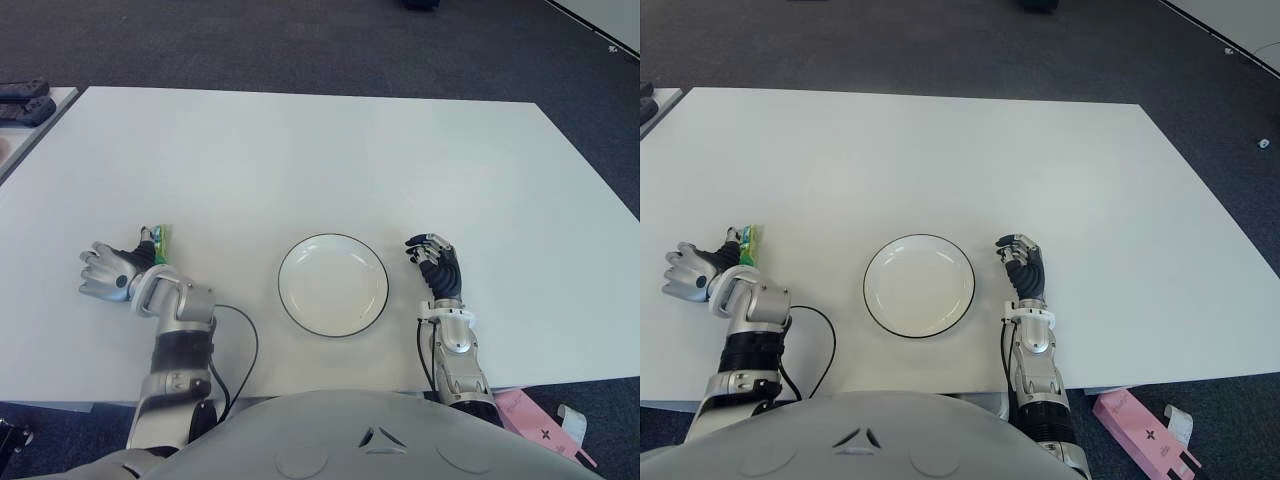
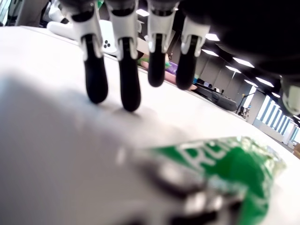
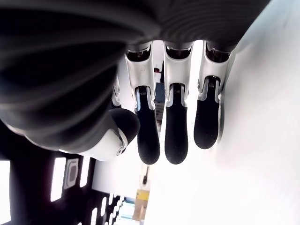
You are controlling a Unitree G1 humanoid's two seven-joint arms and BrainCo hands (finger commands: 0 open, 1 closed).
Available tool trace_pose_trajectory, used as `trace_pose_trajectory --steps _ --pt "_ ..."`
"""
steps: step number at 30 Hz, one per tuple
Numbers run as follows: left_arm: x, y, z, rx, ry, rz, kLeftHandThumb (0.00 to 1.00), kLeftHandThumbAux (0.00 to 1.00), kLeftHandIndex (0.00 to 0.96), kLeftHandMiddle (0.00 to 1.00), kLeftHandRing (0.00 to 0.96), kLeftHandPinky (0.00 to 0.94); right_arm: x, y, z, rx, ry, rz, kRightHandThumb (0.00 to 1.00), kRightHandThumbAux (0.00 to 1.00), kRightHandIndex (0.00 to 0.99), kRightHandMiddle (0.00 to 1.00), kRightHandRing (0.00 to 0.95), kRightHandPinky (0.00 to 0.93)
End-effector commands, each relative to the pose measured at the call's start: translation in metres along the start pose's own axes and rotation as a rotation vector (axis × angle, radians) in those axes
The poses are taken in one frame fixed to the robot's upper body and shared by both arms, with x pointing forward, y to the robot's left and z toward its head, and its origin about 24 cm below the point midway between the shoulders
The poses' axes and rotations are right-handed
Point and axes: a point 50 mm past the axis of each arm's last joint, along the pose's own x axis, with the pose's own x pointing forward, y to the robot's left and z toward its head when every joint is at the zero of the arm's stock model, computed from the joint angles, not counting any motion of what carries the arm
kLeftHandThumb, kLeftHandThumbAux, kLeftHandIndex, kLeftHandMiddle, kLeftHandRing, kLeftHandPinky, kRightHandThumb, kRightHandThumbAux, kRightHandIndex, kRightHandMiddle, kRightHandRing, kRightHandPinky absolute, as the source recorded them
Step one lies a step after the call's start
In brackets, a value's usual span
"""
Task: Put the toothpaste on the table into the plate.
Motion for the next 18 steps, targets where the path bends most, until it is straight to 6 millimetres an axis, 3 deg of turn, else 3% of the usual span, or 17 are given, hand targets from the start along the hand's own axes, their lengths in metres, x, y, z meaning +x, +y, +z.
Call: trace_pose_trajectory --steps 1,5,11,15,18 --pt "-0.008 -0.027 -0.01 0.101 0.081 -0.205 0.13 0.267 0.206 0.138 0.086 0.055 0.0 0.002 -0.002 0.003 0.019 0.005 0.716 0.731 0.424 0.469 0.473 0.481" --pt "-0.007 -0.037 -0.011 0.166 0.06 -0.256 0.095 0.283 0.269 0.152 0.092 0.077 0.0 0.001 -0.003 0.001 0.021 0.003 0.716 0.732 0.424 0.468 0.472 0.484" --pt "-0.005 -0.041 -0.011 0.248 -0.004 -0.307 0.071 0.353 0.446 0.24 0.124 0.02 0.0 0.001 -0.003 0.004 0.026 -0.005 0.717 0.732 0.424 0.468 0.466 0.472" --pt "-0.003 -0.043 -0.012 0.307 -0.047 -0.326 0.052 0.407 0.591 0.211 0.082 0.004 -0.001 0.001 -0.003 0.003 0.028 -0.01 0.717 0.732 0.424 0.47 0.466 0.471" --pt "-0.003 -0.044 -0.012 0.347 -0.066 -0.329 0.045 0.426 0.643 0.194 0.065 0.001 -0.001 0.0 -0.004 0.008 0.025 -0.011 0.716 0.732 0.424 0.471 0.467 0.47"
